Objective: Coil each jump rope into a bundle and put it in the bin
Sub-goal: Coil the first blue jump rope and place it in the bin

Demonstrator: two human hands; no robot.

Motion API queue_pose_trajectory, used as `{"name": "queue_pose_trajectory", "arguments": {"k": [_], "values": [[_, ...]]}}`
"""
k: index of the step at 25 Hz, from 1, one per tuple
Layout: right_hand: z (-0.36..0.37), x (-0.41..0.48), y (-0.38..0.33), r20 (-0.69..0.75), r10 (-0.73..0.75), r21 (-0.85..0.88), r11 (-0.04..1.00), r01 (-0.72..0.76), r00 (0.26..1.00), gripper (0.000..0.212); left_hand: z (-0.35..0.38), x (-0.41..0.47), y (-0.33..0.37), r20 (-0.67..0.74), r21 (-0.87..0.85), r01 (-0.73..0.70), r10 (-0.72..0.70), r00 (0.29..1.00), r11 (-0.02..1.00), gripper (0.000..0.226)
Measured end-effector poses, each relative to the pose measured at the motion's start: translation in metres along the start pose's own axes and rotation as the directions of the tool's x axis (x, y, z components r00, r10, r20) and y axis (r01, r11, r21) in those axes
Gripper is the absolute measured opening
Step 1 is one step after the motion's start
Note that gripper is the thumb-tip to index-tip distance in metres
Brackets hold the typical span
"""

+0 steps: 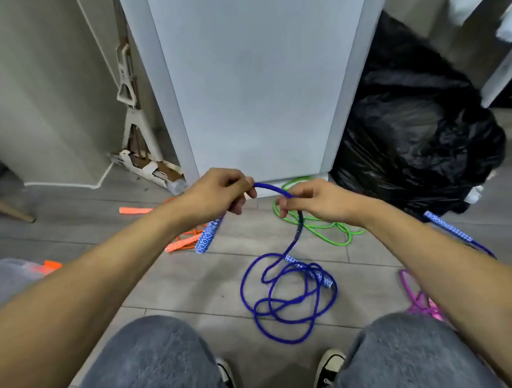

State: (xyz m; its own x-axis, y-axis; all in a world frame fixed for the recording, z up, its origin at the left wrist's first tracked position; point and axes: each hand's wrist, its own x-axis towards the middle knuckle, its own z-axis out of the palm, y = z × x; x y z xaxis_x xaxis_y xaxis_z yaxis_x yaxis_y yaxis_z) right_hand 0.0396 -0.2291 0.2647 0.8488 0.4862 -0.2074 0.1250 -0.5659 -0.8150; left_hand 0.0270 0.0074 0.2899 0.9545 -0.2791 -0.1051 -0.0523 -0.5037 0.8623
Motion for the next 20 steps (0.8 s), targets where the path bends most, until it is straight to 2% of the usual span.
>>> {"name": "queue_pose_trajectory", "arguments": {"k": [3, 6, 9, 12, 14, 16, 17, 19, 20], "values": [[-0.009, -0.001, -0.055, -0.123, -0.04, 0.308, 0.948, 0.076, 0.992, 0.025, -0.009, -0.005, 0.041, 0.0, -0.118, -0.039, 0.039, 0.999, 0.992, 0.03], [-0.022, -0.004, -0.088, -0.205, -0.036, 0.417, 0.901, 0.121, 0.978, 0.027, -0.017, -0.002, 0.065, -0.169, -0.234, -0.083, 0.044, 0.985, 0.969, 0.03], [-0.031, -0.016, -0.088, -0.165, 0.007, 0.419, 0.906, 0.063, 0.986, 0.027, -0.011, -0.005, 0.052, -0.338, -0.271, -0.072, -0.025, 0.941, 0.96, 0.031], [-0.037, -0.034, -0.063, -0.119, 0.071, 0.361, 0.932, -0.023, 0.99, 0.028, -0.008, -0.01, 0.03, -0.448, -0.409, -0.013, -0.188, 0.874, 0.913, 0.031], [-0.048, -0.045, -0.048, -0.188, 0.147, 0.253, 0.963, -0.097, 0.971, 0.032, -0.017, -0.013, 0.024, -0.494, -0.456, -0.02, -0.235, 0.837, 0.89, 0.031], [-0.061, -0.054, -0.038, -0.429, 0.168, 0.011, 0.983, -0.181, 0.888, 0.043, -0.025, -0.013, 0.024, -0.519, -0.469, -0.053, -0.227, 0.824, 0.881, 0.03], [-0.066, -0.056, -0.035, -0.558, 0.179, -0.076, 0.962, -0.264, 0.811, 0.05, -0.028, -0.014, 0.025, -0.522, -0.484, -0.068, -0.225, 0.823, 0.873, 0.03], [-0.071, -0.059, -0.033, -0.722, 0.202, -0.087, 0.922, -0.376, 0.662, 0.053, -0.031, -0.014, 0.027, -0.523, -0.523, -0.092, -0.233, 0.82, 0.847, 0.029], [-0.07, -0.057, -0.036, -0.741, 0.206, -0.058, 0.928, -0.367, 0.639, 0.047, -0.031, -0.014, 0.028, -0.511, -0.554, -0.086, -0.257, 0.82, 0.828, 0.029]]}}
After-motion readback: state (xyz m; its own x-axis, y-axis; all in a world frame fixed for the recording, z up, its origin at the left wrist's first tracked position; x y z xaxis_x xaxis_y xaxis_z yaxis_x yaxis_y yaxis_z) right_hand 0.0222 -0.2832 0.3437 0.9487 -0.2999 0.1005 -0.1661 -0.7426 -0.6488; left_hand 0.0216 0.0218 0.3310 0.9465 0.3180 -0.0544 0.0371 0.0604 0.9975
